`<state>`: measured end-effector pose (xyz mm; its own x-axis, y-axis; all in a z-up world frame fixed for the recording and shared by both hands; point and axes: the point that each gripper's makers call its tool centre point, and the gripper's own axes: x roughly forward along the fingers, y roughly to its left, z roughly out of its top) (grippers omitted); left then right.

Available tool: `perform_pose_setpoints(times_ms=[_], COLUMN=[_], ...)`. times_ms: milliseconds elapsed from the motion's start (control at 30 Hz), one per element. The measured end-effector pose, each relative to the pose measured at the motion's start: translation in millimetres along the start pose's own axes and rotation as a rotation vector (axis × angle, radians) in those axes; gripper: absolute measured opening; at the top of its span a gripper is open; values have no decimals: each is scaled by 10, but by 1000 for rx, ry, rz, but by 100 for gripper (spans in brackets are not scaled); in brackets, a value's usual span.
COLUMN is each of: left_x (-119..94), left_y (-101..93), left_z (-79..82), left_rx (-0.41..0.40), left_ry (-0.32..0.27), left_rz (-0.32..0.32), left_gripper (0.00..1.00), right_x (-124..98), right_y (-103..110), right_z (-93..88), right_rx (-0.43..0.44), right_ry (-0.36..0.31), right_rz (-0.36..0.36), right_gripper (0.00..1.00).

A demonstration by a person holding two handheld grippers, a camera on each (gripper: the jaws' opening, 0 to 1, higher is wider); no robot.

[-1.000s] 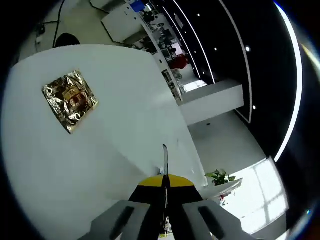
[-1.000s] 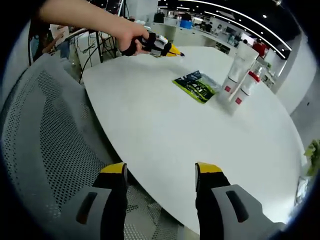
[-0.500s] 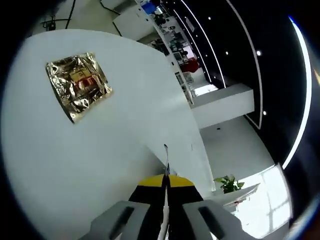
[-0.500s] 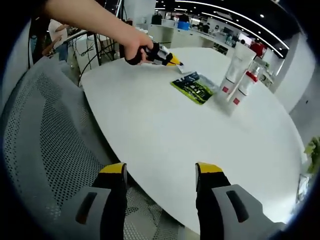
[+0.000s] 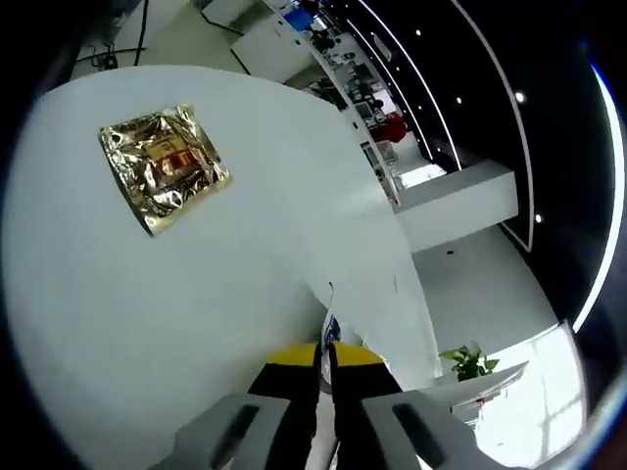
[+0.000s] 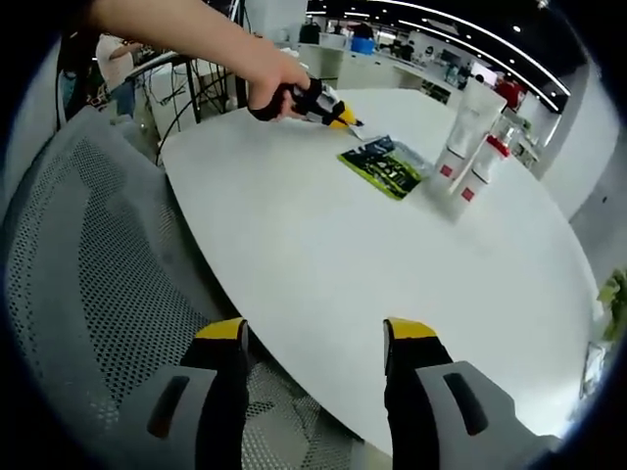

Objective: Arrange the skincare products in the storage area until every visible bottle or jar stands upright without overlapping.

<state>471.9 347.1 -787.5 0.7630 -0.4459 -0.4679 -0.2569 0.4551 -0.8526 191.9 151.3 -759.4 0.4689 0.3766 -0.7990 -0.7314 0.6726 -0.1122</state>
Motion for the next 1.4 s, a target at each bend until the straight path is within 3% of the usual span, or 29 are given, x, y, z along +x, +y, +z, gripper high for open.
perform_pose_setpoints(times_ms=[500, 633, 833, 967, 1133, 1233, 1333, 1400], left_x=[-76, -169, -352, -446, -552, -541, -510, -528], left_y=[-27, -30, 44, 172, 475, 585, 694, 742], left_z=[-4, 40, 411, 730, 985, 1046, 1044, 1087], left_rx=[170, 288, 543, 698, 797, 845, 910, 984], left_ry=[38, 48, -32, -81, -56, -22, 47, 69], left_rz=[52, 78, 161, 263, 385, 413, 437, 481], left_gripper=[19, 19, 21, 40, 57, 65, 62, 54], right_x=[9, 13, 15, 17, 16, 17, 18, 22], right_y=[6, 15, 18, 26, 28, 30, 30, 28], right_z=[-22, -30, -35, -37, -35, -37, -42, -54], right_rx=[-6, -7, -7, -7, -7, -6, -7, -7], right_ry=[11, 15, 17, 19, 19, 21, 24, 30], right_rz=[3, 7, 10, 15, 17, 18, 18, 18], right_gripper=[54, 54, 54, 54, 55, 55, 55, 54])
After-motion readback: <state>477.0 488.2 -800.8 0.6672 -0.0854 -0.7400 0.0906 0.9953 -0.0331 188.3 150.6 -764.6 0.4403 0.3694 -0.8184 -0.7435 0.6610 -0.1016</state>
